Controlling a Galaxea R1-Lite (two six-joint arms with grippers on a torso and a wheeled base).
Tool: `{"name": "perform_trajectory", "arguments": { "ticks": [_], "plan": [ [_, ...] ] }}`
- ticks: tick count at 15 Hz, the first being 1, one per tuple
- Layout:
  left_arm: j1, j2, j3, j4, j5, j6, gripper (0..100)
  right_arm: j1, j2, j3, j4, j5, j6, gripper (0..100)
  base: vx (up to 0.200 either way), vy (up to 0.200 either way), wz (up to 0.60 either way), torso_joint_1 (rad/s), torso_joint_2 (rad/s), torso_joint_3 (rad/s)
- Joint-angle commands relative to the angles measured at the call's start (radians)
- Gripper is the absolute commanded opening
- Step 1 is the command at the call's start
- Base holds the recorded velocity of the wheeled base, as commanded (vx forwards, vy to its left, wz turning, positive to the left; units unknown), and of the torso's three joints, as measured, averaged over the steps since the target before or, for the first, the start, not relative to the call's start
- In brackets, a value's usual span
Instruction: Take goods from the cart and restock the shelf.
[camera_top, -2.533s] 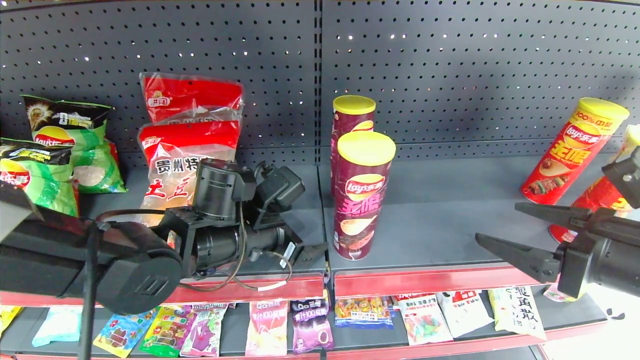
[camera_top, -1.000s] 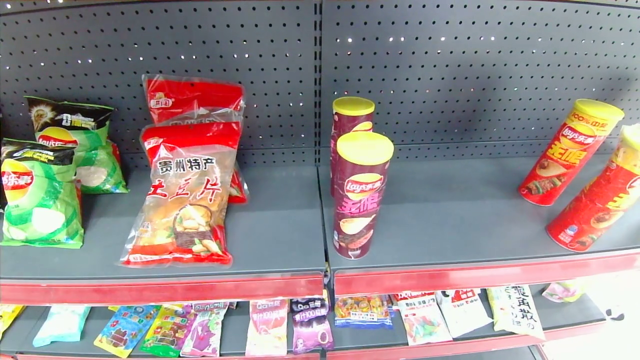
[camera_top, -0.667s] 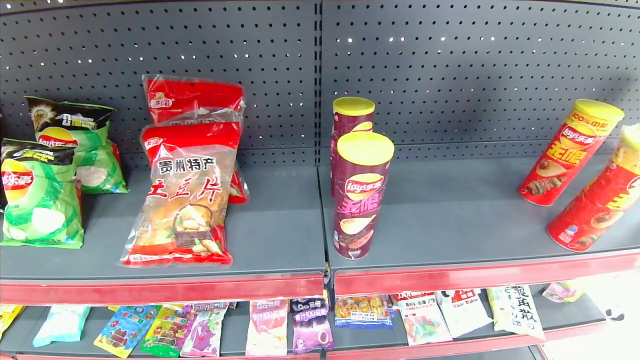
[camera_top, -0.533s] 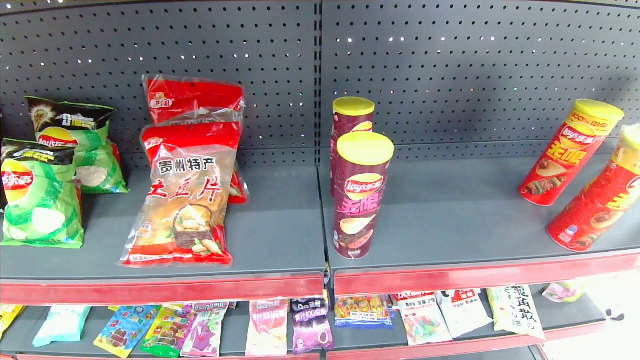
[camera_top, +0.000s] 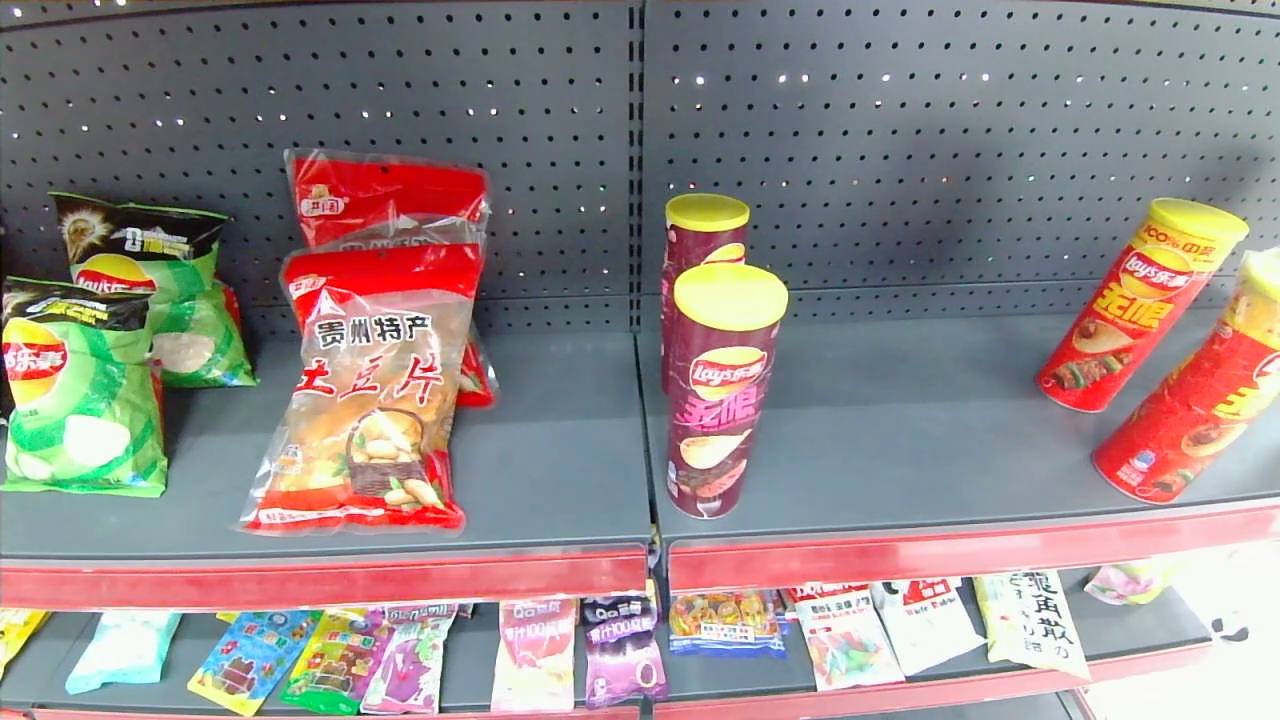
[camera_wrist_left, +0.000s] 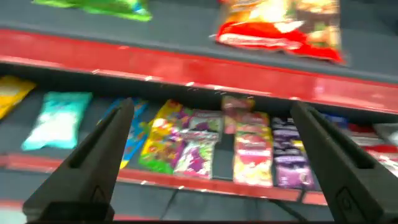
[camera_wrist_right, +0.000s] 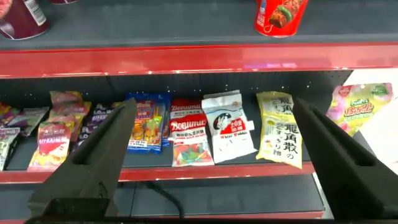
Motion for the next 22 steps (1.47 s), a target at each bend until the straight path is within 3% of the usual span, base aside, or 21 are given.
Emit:
{"name": "perform_trajectory", "arguments": {
  "ticks": [1,3,4,5,6,7,9,11,14,15,16,19,22],
  "plan": [
    [0.148,0.042,-0.001,0.001,-0.002,0.002,100,0.000,0.000,0.003,0.001,0.068,-0.005,100,0.000,0.000,0.00,0.000,0.00,0.000],
    [0.128,-0.055,-0.001,0.001,-0.016,0.003,100,0.000,0.000,0.026,-0.056,0.103,-0.019,100,0.000,0.000,0.00,0.000,0.00,0.000],
    [0.066,-0.107,-0.001,0.001,-0.055,0.008,100,0.000,0.000,0.044,-0.099,0.043,-0.016,100,0.000,0.000,0.00,0.000,0.00,0.000],
    [0.064,-0.113,0.000,-0.002,-0.145,0.048,100,0.000,0.000,0.046,-0.104,-0.064,-0.013,100,0.000,0.000,0.00,0.000,0.00,0.000],
    [0.064,-0.118,0.003,-0.005,-0.251,0.068,100,0.000,0.000,0.047,-0.108,-0.084,-0.003,100,0.000,0.000,0.00,0.000,0.00,0.000],
    [0.066,-0.121,0.002,-0.001,-0.305,0.108,100,0.002,0.000,0.053,-0.127,-0.049,-0.002,100,0.000,0.000,0.00,0.000,0.00,0.000],
    [0.069,-0.133,0.003,0.025,-0.309,0.129,100,0.000,0.000,0.070,-0.170,0.097,-0.008,100,0.000,0.000,0.00,0.000,0.00,0.000],
    [0.069,-0.136,0.003,0.025,-0.300,0.131,100,0.000,0.000,0.066,-0.162,0.089,-0.003,100,0.000,0.000,0.00,0.000,0.00,0.000],
    [0.069,-0.136,0.003,0.025,-0.285,0.131,100,0.000,0.000,0.067,-0.165,0.080,-0.131,100,0.000,0.000,0.00,0.000,0.00,0.000],
    [0.069,-0.136,0.003,0.025,-0.285,0.131,100,0.000,0.003,0.064,-0.156,0.078,-0.089,100,0.000,0.000,0.00,0.000,0.00,0.000],
    [0.069,-0.136,0.003,0.025,-0.285,0.131,100,-0.003,0.003,0.062,-0.148,0.054,-0.026,100,0.000,0.000,0.00,0.000,0.00,0.000],
    [0.069,-0.136,0.003,0.025,-0.283,0.132,100,-0.002,0.000,0.070,-0.171,-0.099,-0.017,100,0.000,0.000,0.00,0.000,0.00,0.000],
    [0.069,-0.136,0.003,0.025,-0.285,0.132,100,0.000,0.000,0.070,-0.168,-0.021,-0.049,100,0.000,0.000,0.00,0.000,0.00,0.000]
  ]
}}
